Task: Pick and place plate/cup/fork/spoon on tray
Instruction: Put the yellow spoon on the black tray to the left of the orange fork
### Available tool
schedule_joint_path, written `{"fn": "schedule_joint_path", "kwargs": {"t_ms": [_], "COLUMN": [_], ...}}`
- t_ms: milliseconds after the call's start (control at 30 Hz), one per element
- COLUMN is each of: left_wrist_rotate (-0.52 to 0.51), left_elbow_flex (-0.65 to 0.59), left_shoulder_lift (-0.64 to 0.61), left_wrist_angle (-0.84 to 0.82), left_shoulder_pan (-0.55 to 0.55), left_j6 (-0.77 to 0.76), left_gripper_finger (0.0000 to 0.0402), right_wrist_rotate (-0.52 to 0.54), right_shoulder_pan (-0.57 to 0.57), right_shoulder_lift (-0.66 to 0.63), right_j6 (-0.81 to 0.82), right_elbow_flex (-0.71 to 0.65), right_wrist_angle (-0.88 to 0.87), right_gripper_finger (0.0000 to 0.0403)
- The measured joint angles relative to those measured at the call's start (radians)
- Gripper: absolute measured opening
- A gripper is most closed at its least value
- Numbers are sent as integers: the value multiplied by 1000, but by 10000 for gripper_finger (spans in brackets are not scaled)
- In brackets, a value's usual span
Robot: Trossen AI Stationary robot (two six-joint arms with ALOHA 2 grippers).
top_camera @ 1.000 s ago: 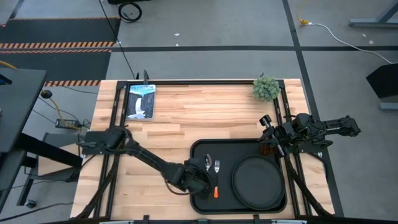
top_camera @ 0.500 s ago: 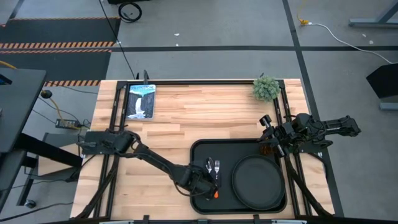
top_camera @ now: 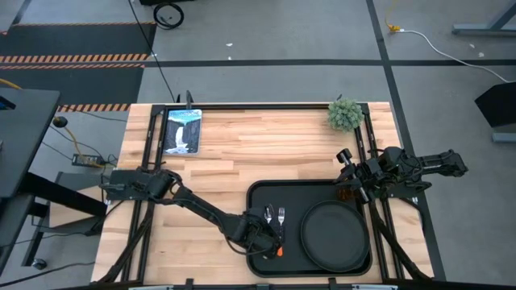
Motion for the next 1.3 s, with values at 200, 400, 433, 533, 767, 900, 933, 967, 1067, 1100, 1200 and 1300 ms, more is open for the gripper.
{"fn": "schedule_joint_path", "kwargs": {"t_ms": [200, 400, 433, 533, 767, 900, 933, 967, 1067, 1100, 1200, 1300], "left_wrist_rotate": [29, 27, 25, 24, 22, -27, -46, -65, -100, -102, -106, -101], "left_elbow_flex": [0, 0, 0, 18, 151, 229, 237, 241, 241, 242, 213, 178], "left_shoulder_lift": [0, 0, 0, -2, -5, -6, -6, -6, -2, 2, 5, 6], "left_wrist_angle": [-10, -10, -10, -17, -53, -16, 3, 25, 59, 61, 63, 61], "left_shoulder_pan": [0, 1, 2, 8, 43, 65, 70, 76, 98, 106, 128, 148], "left_j6": [-5, 16, 23, 91, 406, 614, 656, 701, 805, 829, 870, 874], "left_gripper_finger": [123, 146, 147, 148, 148, 148, 148, 148, 145, 143, 135, 129], "right_wrist_rotate": [0, 0, 0, 0, 0, 0, 0, 0, 0, 0, 0, 0], "right_shoulder_pan": [0, 0, 0, 0, 0, 0, 0, 0, 0, 0, 0, 0], "right_shoulder_lift": [0, 0, 0, 0, 0, 0, 0, 0, 0, 0, 0, 0], "right_j6": [0, 0, 0, 0, 0, 0, 0, 0, 0, 0, 0, 0], "right_elbow_flex": [0, 0, 0, 0, 0, 0, 0, 0, 0, 0, 0, 0], "right_wrist_angle": [0, 0, 0, 0, 0, 0, 0, 0, 0, 0, 0, 0], "right_gripper_finger": [45, 45, 45, 45, 45, 45, 45, 45, 45, 45, 45, 45]}}
